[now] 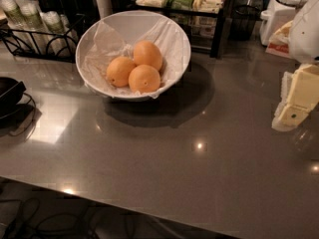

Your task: Pick orange from white bowl

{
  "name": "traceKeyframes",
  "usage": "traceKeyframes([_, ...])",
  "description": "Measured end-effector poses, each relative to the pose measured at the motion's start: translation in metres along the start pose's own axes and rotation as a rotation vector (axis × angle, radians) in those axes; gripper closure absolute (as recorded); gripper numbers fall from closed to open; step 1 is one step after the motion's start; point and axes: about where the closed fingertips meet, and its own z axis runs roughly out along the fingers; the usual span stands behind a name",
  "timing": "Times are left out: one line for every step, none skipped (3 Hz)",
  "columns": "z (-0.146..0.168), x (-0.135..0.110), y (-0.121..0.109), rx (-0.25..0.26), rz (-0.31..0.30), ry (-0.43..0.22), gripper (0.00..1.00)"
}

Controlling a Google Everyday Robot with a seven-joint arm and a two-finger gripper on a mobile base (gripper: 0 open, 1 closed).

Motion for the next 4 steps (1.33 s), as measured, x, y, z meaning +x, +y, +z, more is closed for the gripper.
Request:
traceKeyframes([0.0, -0.001, 0.0, 0.0, -0.001, -0.001, 0.0])
traceKeyframes([0.008, -0.031, -0.003, -0.009, -0.048, -0.051, 0.0])
traceKeyframes([0.012, -0.086, -0.004, -0.017, -0.158, -0.108, 0.0])
traceKeyframes([0.012, -0.086, -0.004, -0.017, -0.158, -0.108, 0.0])
